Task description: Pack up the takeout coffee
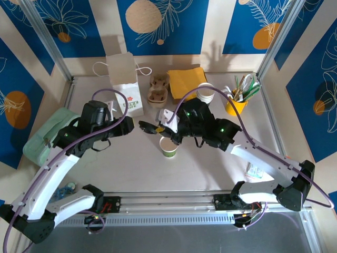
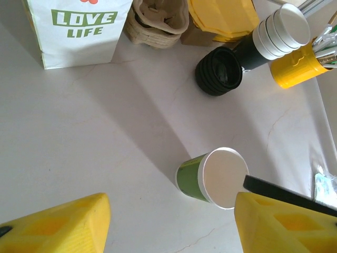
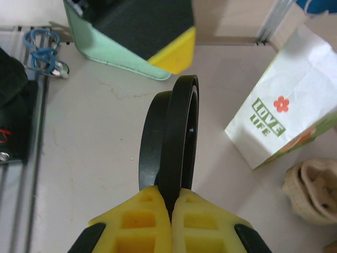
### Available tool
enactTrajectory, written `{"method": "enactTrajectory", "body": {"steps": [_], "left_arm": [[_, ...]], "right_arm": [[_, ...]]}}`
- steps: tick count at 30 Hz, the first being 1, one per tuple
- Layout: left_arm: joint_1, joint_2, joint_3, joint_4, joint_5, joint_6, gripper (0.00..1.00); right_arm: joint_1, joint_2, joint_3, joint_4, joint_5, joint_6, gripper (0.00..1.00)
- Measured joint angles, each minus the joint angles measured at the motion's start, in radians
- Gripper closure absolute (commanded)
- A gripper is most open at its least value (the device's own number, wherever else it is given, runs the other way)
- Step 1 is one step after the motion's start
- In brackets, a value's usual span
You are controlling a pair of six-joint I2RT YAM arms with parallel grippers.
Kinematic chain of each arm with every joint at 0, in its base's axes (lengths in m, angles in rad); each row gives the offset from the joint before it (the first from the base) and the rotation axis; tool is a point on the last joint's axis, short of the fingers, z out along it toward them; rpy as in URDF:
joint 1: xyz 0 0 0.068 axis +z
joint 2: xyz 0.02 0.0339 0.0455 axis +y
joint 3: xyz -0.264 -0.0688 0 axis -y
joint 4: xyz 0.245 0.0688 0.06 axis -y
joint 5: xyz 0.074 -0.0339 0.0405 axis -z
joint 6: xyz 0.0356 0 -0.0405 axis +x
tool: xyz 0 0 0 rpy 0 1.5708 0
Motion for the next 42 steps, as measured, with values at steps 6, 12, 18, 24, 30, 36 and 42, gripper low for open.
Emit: {"method": "enactTrajectory", "body": {"steps": [6,12,18,24,30,36,42], "left_arm": [[0.0,-0.008,-0.027,0.014,-0.006,-0.003,0.3],[0.0,-0.014,-0.027,0.015,-0.019,-0.003,0.29],[0.0,-0.015,-0.03,0.014,-0.023,-0.003,0.28],[0.0,-0.015,-0.03,0.014,-0.026,-0.003,0.28],[0.0,-0.012,-0.03,0.014,-0.026,-0.003,0.28],[0.0,-0.01,-0.036,0.014,-0.027,-0.003,0.28],[0.0,-0.01,-0.048,0.014,-0.038,-0.004,0.27]], "right_arm": [[-0.123,0.022,0.021,-0.051,-0.15,0.232,1.0],[-0.259,0.012,0.005,-0.047,-0.323,0.463,1.0],[-0.395,0.0,-0.027,-0.045,-0.474,0.686,1.0],[-0.453,0.0,-0.126,-0.05,-0.563,0.799,1.0],[-0.457,0.0,-0.241,-0.027,-0.627,0.887,1.0],[-0.47,0.0,-0.345,0.062,-0.662,0.98,1.0],[-0.474,0.006,-0.381,0.125,-0.662,1.02,1.0]]}}
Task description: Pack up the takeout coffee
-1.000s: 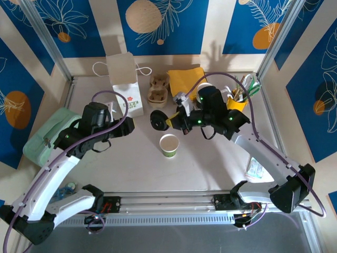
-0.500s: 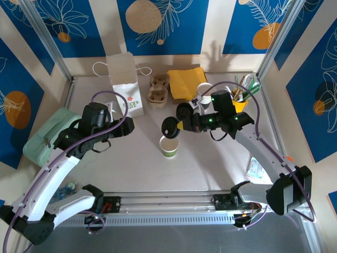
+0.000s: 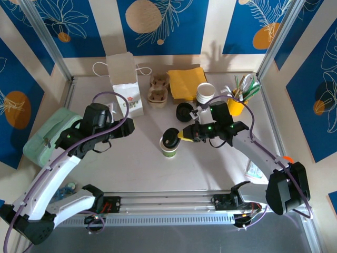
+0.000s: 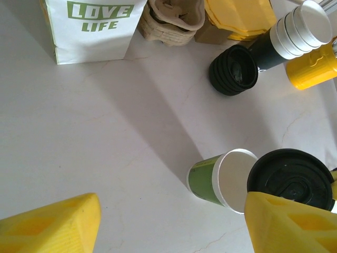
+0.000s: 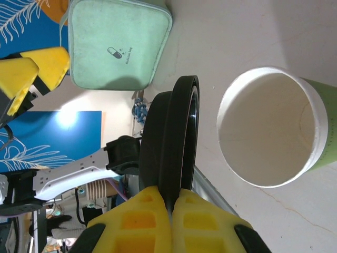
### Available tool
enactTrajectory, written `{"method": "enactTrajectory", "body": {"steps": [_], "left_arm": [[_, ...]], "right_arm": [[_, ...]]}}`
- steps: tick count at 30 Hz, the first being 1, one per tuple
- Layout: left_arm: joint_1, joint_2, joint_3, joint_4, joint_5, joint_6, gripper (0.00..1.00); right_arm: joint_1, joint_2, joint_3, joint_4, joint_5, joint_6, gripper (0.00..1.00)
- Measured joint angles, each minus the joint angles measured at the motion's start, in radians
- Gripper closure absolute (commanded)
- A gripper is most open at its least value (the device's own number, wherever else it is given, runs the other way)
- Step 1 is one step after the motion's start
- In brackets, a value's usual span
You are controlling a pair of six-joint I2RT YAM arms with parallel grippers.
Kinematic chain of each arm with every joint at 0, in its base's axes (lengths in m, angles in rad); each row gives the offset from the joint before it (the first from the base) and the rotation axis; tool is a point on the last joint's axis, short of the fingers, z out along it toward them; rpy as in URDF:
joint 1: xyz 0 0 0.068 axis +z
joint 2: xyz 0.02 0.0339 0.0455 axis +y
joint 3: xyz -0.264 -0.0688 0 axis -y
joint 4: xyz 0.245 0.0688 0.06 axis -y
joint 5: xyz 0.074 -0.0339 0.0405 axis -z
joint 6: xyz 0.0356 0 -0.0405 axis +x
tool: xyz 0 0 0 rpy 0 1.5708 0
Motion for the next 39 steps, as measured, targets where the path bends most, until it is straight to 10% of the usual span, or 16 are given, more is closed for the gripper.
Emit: {"method": "enactTrajectory", "body": {"steps": [39], "left_arm": [[0.0,-0.013,-0.03,0.001,-0.014,-0.011,0.27]], "right_arm": [[-0.009,0.12,-0.086,0.134,0.061,0.035,0.76]]}}
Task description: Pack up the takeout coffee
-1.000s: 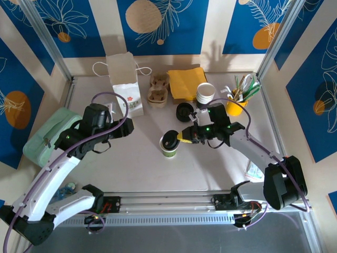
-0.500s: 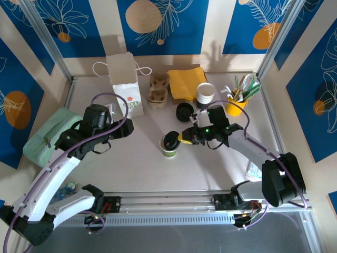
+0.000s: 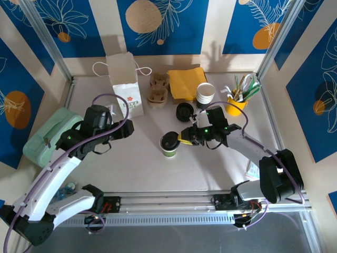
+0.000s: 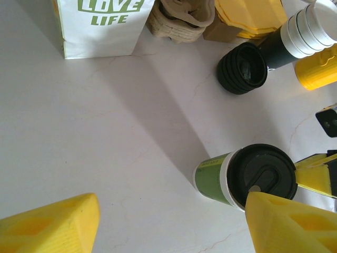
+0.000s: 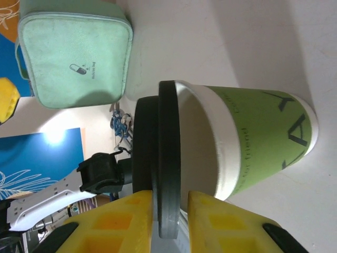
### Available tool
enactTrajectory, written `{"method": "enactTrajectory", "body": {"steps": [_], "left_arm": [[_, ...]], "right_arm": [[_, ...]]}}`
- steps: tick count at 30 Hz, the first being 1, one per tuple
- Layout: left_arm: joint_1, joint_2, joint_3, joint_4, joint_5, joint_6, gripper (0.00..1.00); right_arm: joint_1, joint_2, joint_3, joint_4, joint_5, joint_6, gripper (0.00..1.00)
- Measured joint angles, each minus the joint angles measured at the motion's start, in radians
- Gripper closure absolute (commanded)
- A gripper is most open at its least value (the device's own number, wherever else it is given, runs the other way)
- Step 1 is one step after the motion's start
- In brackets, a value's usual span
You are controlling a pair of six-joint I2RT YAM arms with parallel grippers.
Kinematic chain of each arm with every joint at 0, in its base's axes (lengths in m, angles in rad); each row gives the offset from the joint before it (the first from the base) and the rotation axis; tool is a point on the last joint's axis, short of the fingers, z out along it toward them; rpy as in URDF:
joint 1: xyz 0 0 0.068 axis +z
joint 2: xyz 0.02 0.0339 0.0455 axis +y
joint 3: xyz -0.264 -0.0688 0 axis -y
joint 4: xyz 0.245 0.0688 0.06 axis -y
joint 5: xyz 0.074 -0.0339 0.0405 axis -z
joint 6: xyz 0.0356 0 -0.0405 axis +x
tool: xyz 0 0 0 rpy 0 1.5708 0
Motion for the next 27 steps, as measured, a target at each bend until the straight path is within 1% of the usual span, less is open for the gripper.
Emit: {"method": "enactTrajectory", "body": {"steps": [9,27], "left_arm": [[0.0,0.004,-0.01,0.0,-0.007,0.0,0.26],[0.0,0.031,-0.018,0.005,-0.006,0.001,0.25]], "right_arm": [[-0.002,0.028,-0.006,-0.014,0.023,-0.014,0.76],[-0.002,0.028,-0.01,-0.027,0.031,-0.03,0.73]]}}
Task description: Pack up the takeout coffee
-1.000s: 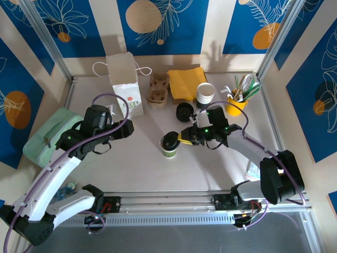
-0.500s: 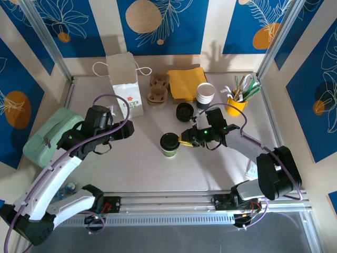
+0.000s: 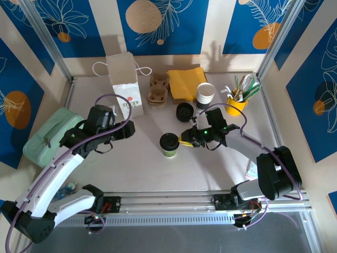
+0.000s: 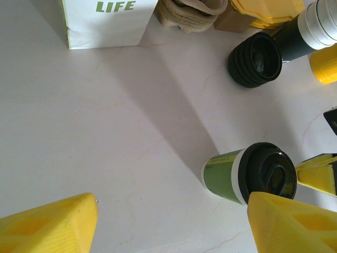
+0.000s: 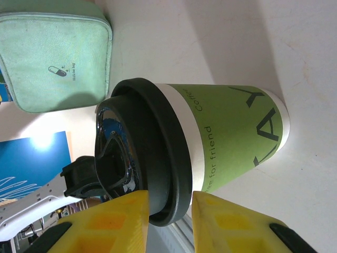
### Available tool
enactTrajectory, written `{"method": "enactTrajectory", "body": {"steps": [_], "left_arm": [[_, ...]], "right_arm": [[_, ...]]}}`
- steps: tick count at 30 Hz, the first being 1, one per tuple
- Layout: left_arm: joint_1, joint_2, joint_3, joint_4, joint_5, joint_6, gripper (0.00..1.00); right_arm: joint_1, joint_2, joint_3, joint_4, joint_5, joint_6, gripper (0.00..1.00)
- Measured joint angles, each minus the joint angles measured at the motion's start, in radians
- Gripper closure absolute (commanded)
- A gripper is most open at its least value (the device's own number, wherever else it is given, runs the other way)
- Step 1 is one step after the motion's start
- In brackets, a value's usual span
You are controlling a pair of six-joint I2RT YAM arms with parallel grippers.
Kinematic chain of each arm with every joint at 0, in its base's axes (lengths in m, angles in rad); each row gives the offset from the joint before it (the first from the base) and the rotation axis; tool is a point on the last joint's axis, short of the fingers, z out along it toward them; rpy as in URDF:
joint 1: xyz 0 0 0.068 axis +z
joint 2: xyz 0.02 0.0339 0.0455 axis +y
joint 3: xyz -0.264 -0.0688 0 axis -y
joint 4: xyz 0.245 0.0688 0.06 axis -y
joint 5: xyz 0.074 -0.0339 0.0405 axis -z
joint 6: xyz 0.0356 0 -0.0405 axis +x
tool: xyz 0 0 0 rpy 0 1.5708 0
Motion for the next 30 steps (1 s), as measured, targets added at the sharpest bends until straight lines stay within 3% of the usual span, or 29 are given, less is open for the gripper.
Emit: {"method": "enactTrajectory", "body": {"steps": [10,19,24,30], "left_arm": [[0.0,0.029,-0.003,0.025,0.053,0.003,0.23],[-0.004,0.101,-0.011,0.109,0.187,0.007,0.23],[-0.027,0.149,-0.033,0.186,0.25,0.015,0.23],[-0.065,0.236,-0.063,0.29,0.314,0.018,0.23]], "right_arm": [[-0.001,-0.053,0.006,-0.083,0.078,-0.055,0.63],[-0.024,-0.227,0.01,-0.103,0.163,-0.095,0.31],[-0.024,-0.305,0.002,-0.098,0.222,-0.101,0.06],[-0.024,-0.302,-0.001,-0.122,0.284,-0.078,0.05]]}}
